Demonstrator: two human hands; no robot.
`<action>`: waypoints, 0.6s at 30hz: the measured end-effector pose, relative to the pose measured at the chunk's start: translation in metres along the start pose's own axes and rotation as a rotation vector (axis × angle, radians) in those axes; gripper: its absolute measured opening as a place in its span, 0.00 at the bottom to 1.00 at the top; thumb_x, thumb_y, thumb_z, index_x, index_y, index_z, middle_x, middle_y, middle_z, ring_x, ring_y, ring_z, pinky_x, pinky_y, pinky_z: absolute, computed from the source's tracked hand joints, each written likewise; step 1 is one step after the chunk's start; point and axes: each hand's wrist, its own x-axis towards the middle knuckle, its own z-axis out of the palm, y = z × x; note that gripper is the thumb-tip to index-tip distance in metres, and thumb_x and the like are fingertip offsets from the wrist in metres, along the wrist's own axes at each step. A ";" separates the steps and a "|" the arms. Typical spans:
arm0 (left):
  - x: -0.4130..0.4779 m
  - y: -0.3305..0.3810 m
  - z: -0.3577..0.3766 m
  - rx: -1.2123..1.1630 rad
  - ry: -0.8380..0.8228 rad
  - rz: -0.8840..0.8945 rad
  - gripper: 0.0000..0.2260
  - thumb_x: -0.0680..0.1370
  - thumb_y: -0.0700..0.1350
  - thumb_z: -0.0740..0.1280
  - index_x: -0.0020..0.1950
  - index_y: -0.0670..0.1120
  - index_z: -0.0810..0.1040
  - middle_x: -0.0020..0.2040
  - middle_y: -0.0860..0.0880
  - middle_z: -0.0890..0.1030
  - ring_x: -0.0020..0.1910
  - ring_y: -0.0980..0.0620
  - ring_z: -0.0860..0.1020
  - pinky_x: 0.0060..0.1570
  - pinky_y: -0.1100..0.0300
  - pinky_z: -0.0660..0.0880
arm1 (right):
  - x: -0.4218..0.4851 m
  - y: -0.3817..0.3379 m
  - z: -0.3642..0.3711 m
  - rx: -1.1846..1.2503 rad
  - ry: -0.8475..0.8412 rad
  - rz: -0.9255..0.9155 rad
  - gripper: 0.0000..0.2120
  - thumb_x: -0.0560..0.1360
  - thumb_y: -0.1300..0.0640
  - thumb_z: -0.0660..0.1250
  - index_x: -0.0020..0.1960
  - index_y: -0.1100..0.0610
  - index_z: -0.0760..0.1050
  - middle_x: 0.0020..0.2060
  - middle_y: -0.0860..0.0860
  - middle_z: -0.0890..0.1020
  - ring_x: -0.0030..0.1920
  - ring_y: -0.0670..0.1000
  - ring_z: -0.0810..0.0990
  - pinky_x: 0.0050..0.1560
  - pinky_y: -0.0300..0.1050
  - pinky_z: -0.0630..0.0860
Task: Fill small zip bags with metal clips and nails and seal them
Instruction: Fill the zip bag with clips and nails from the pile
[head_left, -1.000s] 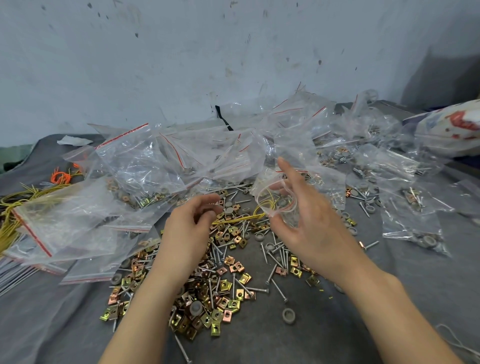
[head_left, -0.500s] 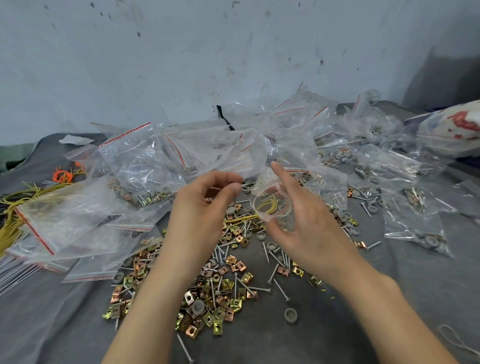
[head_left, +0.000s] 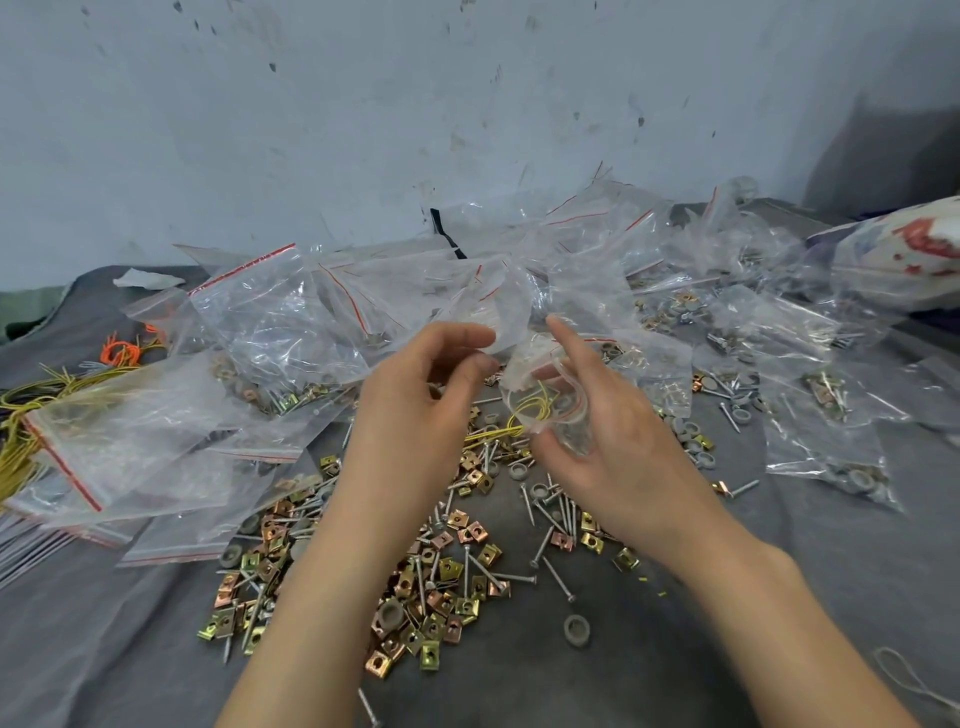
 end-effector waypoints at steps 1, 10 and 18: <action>-0.001 -0.001 0.001 -0.016 -0.006 -0.020 0.06 0.79 0.44 0.69 0.54 0.54 0.81 0.43 0.59 0.84 0.44 0.63 0.81 0.43 0.70 0.74 | 0.000 0.000 0.000 0.004 0.004 0.004 0.38 0.77 0.44 0.64 0.80 0.40 0.46 0.70 0.44 0.73 0.70 0.43 0.68 0.72 0.49 0.66; -0.001 -0.050 -0.012 0.360 -0.079 -0.213 0.09 0.82 0.49 0.62 0.61 0.54 0.76 0.49 0.57 0.81 0.45 0.64 0.77 0.41 0.67 0.71 | -0.001 0.002 -0.004 0.010 0.011 0.023 0.37 0.76 0.41 0.60 0.80 0.38 0.44 0.66 0.41 0.74 0.66 0.38 0.68 0.69 0.44 0.64; 0.042 -0.103 0.010 0.838 -0.301 -0.253 0.17 0.81 0.39 0.57 0.69 0.43 0.74 0.66 0.42 0.76 0.63 0.43 0.74 0.65 0.46 0.72 | 0.006 0.005 -0.005 0.079 0.044 0.034 0.37 0.76 0.43 0.62 0.78 0.35 0.44 0.61 0.38 0.75 0.65 0.43 0.72 0.69 0.53 0.69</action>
